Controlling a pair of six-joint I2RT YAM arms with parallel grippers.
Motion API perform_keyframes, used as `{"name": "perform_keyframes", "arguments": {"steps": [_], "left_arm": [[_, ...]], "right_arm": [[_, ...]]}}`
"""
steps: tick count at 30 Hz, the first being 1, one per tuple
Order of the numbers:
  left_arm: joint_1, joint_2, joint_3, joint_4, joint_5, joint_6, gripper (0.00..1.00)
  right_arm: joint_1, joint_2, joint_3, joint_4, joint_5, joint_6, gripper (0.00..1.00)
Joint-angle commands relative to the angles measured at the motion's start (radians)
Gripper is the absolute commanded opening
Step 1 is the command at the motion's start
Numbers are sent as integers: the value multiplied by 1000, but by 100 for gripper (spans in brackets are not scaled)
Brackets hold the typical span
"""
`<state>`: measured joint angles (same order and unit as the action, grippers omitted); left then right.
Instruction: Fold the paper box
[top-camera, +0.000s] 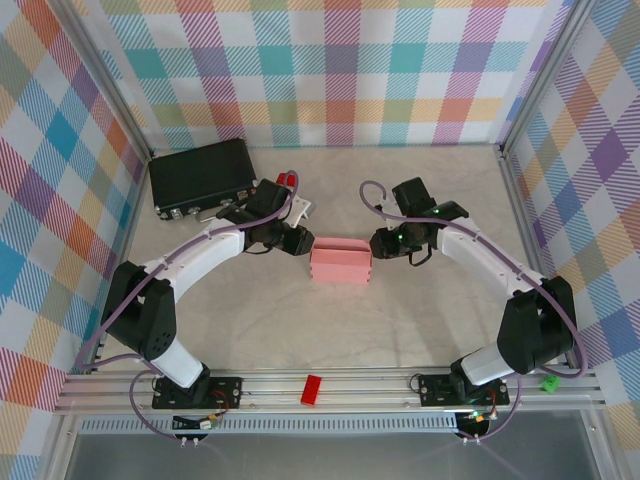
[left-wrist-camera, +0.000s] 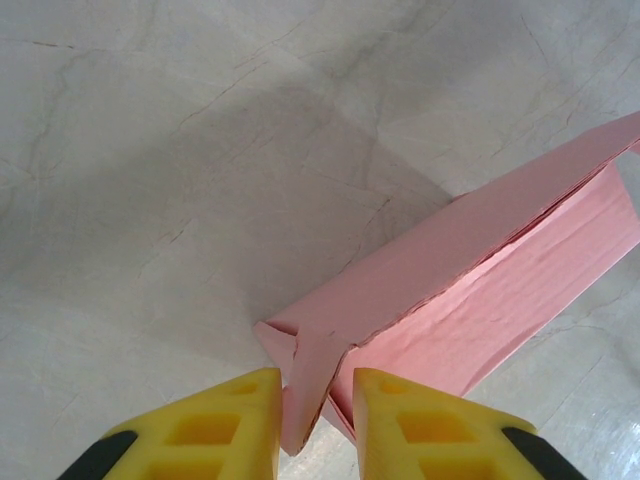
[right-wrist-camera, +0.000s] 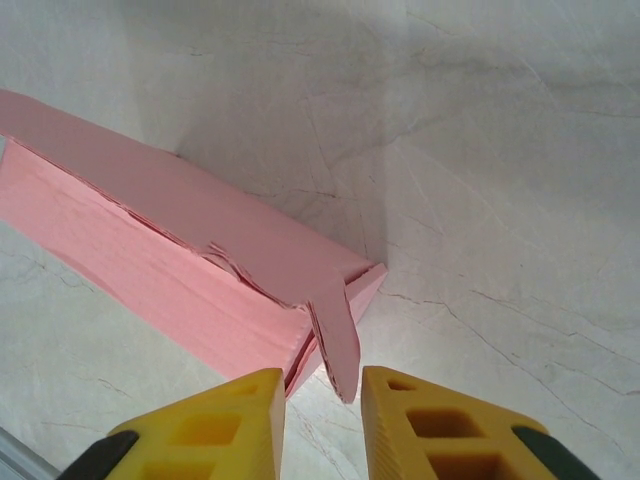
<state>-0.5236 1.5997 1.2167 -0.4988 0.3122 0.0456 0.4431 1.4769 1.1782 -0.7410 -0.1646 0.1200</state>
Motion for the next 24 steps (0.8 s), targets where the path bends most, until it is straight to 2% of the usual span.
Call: {"name": "perform_keyframes", "arguments": {"steps": [1, 10, 13, 24], "left_arm": [[-12, 1, 16, -19, 5, 8, 22], [-12, -2, 4, -11, 13, 0, 15], [-12, -6, 0, -7, 18, -4, 10], [-13, -25, -33, 18, 25, -35, 8]], "right_arm": [[3, 13, 11, 6, -1, 4, 25], [5, 27, 6, 8, -13, 3, 19], [4, 29, 6, 8, -22, 5, 16], [5, 29, 5, 14, -58, 15, 10]]}}
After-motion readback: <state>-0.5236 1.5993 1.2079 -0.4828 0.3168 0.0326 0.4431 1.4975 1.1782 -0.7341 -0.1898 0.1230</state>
